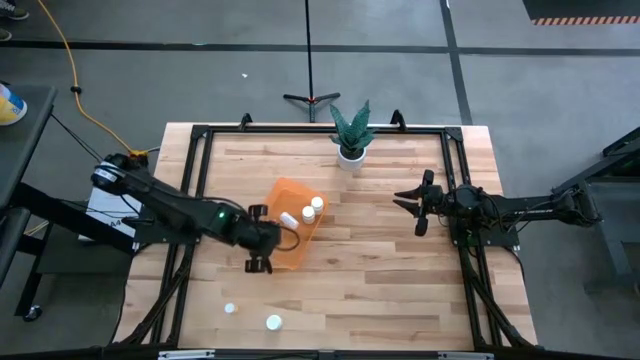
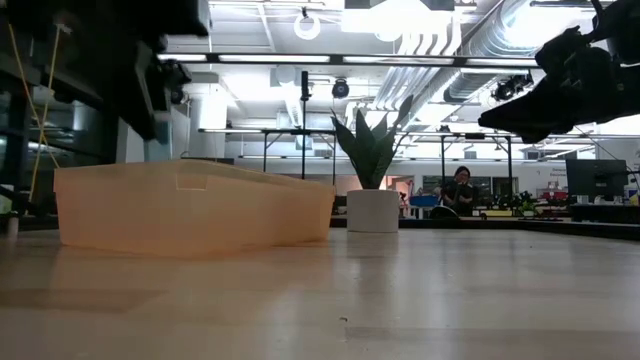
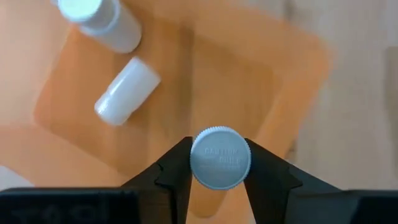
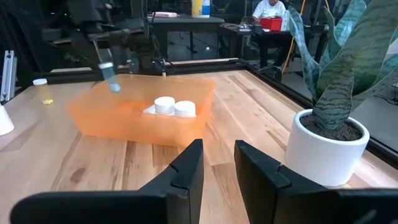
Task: Pick and place pill bottles into a basket
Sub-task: Put the blue pill bottle into the orange bin
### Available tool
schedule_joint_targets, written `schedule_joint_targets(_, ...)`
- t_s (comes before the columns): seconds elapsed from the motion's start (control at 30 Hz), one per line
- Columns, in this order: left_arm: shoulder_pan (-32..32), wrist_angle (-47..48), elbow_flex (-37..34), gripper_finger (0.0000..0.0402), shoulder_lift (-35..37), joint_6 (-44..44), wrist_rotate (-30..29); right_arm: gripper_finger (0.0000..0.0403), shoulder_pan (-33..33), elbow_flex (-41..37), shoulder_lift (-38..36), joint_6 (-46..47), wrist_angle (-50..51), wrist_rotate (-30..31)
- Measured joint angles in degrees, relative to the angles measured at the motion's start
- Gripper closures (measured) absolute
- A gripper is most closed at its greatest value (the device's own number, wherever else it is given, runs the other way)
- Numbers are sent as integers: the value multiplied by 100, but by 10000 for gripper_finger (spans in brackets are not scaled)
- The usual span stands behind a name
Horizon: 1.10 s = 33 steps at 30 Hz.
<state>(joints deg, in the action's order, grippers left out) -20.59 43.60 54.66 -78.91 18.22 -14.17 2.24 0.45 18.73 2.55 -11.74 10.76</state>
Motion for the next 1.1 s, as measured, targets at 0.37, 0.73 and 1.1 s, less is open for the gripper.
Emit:
schedule_joint_targets(0.37,619,-214,-631,239,0,2,248,320,-1,0,-1,0,46,0)
schedule_joint_targets(0.73,871,-758,-1077,246,0,-111,465,320,0,-1,0,0,83,0)
schedule_joint_targets(1.1,871,-807,-1096,200,0,-150,463,320,-1,-1,1,-1,127,0)
